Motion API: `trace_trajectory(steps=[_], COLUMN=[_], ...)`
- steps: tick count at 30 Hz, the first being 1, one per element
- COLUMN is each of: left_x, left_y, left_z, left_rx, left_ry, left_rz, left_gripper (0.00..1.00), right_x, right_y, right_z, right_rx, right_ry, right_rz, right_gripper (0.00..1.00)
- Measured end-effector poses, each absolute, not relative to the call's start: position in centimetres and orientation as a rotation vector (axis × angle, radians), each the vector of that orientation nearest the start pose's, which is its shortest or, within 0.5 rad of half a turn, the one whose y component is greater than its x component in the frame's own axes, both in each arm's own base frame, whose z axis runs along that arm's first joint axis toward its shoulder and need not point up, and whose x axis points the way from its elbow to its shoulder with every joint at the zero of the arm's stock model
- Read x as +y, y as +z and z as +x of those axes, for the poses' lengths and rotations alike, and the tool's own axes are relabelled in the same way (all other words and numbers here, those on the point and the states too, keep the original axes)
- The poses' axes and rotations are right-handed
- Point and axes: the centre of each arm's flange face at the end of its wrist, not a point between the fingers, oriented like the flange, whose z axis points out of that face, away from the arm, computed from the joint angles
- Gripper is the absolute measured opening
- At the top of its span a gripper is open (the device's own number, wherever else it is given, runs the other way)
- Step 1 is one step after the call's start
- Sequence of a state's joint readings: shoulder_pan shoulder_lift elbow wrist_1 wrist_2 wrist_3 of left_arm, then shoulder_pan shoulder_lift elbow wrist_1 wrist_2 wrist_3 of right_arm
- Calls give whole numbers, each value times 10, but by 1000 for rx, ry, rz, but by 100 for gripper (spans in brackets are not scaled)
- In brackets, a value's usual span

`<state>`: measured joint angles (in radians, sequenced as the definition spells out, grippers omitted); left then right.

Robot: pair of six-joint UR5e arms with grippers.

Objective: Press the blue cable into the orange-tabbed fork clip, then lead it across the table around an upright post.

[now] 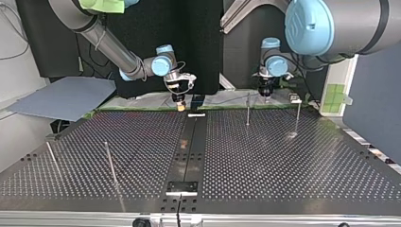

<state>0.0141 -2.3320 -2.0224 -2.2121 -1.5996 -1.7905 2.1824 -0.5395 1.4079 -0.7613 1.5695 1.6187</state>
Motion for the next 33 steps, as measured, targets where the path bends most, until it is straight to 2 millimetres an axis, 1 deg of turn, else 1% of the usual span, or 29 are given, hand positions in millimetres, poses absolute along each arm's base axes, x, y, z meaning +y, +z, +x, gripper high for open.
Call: trace_trajectory(steps=[10, 17, 23, 29, 33], left_x=[-129, -137, -145, -151, -154], left_y=[-23, -8, 9, 10, 9], left_z=[467, 441, 425, 409, 404], left_rx=[1845, 1844, 1840, 1863, 1877], left_ry=[-196, -265, -307, -297, -281], left_rz=[-170, -111, -72, -25, 7], left_gripper=[100, 100, 100, 100, 100], right_x=[-502, -501, -501, -501, -503], right_y=[-28, -27, -26, -26, -26], right_z=[515, 517, 519, 519, 517], right_rx=[-955, -952, -949, -950, -952], right_ry=[1598, 1601, 1605, 1604, 1602], right_rz=[1737, 1738, 1736, 1735, 1733], right_gripper=[0, 0, 0, 0, 0])
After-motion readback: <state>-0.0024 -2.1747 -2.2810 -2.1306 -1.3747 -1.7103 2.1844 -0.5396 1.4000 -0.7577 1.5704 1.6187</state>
